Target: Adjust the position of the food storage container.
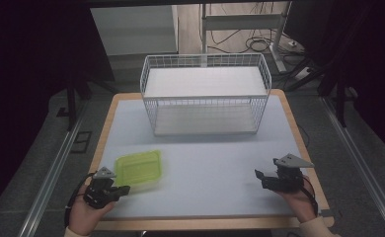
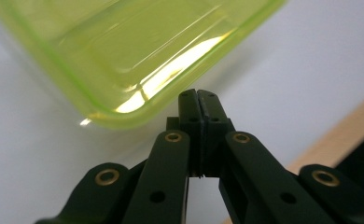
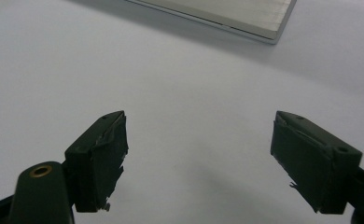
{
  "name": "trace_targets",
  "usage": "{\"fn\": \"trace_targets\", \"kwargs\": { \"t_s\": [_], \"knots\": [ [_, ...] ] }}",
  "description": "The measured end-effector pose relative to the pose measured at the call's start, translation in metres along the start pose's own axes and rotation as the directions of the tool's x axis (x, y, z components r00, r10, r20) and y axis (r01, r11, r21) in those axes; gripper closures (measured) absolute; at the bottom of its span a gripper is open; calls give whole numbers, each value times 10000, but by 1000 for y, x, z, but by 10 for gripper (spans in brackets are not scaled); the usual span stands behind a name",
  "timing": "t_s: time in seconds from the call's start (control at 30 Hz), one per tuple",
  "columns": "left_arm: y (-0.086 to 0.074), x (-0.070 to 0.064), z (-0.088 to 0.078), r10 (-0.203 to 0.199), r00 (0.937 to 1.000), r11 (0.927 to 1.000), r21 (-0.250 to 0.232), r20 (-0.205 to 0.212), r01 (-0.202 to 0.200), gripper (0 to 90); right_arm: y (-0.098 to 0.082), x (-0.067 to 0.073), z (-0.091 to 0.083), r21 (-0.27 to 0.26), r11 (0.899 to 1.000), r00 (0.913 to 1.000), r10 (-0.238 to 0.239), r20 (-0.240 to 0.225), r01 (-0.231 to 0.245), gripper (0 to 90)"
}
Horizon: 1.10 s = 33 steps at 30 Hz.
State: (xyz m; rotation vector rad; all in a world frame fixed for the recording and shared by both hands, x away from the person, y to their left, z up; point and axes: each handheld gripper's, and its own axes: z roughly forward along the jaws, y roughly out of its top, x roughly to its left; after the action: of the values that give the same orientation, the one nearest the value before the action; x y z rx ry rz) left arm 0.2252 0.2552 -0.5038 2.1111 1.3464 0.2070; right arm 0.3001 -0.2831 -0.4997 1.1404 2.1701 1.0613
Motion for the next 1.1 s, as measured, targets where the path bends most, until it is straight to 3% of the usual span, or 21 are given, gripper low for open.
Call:
{"fn": "trace_targets", "kwargs": {
  "t_s": [0.2,0.3,0.43,0.5,0.53,0.57,0.6,0.63,0.67,0.73,0.77,0.8,0.83,0.97,1.1],
  "knots": [
    [1,2,-6,-74,9993,9991,-420,370,90,898,0,0,0,11,10000,10000,-4,9,4,188],
    [2,7,-16,-261,9981,9954,-906,562,311,899,0,0,0,8,10000,10000,1,18,-1,188],
    [1,24,-31,-791,9966,9857,-1475,215,814,899,-1,0,0,22,10000,10000,-4,22,4,188],
    [-3,46,-36,-1483,9887,9738,-1773,-211,1423,899,0,-1,0,26,10000,10000,-13,28,13,188],
    [-3,46,-36,-1483,9887,9738,-1773,-211,1423,899,0,-1,0,26,10000,10000,-13,28,13,188],
    [-6,60,-32,-1926,9810,9654,-1833,-230,1853,900,0,0,1,26,10000,10000,-4,44,4,188],
    [-7,66,-29,-2088,9778,9624,-1811,-161,2025,900,0,0,1,26,10000,10000,-9,44,9,188],
    [-7,66,-29,-2088,9778,9624,-1811,-161,2025,900,0,0,1,26,10000,10000,-9,44,9,188],
    [-8,76,-19,-2333,9723,9590,-1685,-121,2280,900,0,1,1,38,10000,10000,-4,40,4,188],
    [-8,81,-12,-2459,9692,9574,-1590,-110,2411,900,0,1,2,41,10000,10000,-25,42,25,188],
    [-7,86,-5,-2624,9649,9540,-1486,69,2605,900,1,1,2,57,9999,10000,-93,37,92,188],
    [-7,86,-5,-2624,9649,9540,-1486,69,2605,900,1,2,2,61,9999,10000,-96,28,96,188],
    [-6,89,1,-2744,9610,9506,-1413,353,2766,900,1,2,2,50,9999,9999,-99,19,99,188],
    [-2,91,10,-2818,9582,9503,-1232,503,2860,900,0,0,1,43,10000,10000,-16,47,15,188],
    [2,87,17,-2659,9625,9571,-1047,535,2702,900,0,0,1,25,10000,10000,-23,58,23,188]
  ]
}}
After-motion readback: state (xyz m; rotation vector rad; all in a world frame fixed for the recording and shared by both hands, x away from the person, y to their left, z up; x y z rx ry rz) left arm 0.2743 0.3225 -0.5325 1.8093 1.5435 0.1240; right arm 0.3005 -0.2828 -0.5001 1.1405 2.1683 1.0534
